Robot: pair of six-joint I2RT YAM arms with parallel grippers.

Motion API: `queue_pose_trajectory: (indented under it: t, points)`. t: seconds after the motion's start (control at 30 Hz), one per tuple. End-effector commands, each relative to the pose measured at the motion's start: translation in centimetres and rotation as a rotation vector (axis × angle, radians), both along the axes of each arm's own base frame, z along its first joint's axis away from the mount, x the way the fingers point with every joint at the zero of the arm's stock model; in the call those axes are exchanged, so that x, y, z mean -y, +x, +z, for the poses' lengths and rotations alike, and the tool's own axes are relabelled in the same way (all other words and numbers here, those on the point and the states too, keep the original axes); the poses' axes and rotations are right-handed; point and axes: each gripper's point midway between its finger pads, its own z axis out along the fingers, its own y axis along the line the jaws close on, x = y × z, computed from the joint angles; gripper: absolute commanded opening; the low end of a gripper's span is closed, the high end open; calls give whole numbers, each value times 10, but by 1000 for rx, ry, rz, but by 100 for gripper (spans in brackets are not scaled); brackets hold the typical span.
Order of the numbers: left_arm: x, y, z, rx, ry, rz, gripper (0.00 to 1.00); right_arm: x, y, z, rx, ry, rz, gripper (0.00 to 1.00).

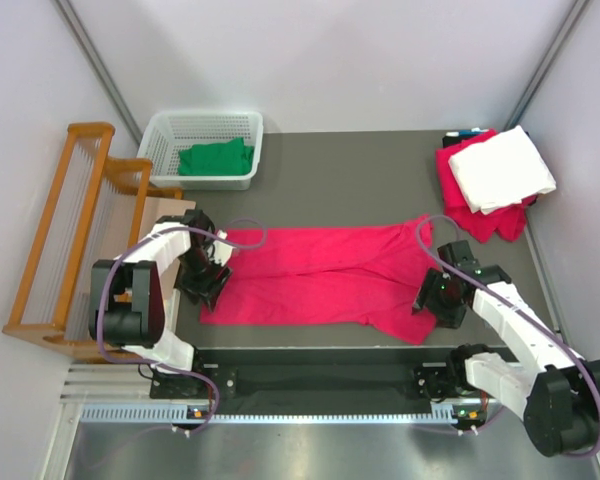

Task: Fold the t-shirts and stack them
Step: Fold the tshirt

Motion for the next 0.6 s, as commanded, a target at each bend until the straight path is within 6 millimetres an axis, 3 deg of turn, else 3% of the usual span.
queue_pose_trajectory:
  t: [0.0,0.3,0.57]
  points:
    - [-3,-2,-2,-5,9,-31,60,-3,4,-6,29,-5,-19,63]
    - [8,-22,-2,-77,-8,-108,62,-2,5,-25,5,-34,-38,59]
    - [13,-35,-12,-127,7,-150,62,1,17,-15,41,-62,-48,57]
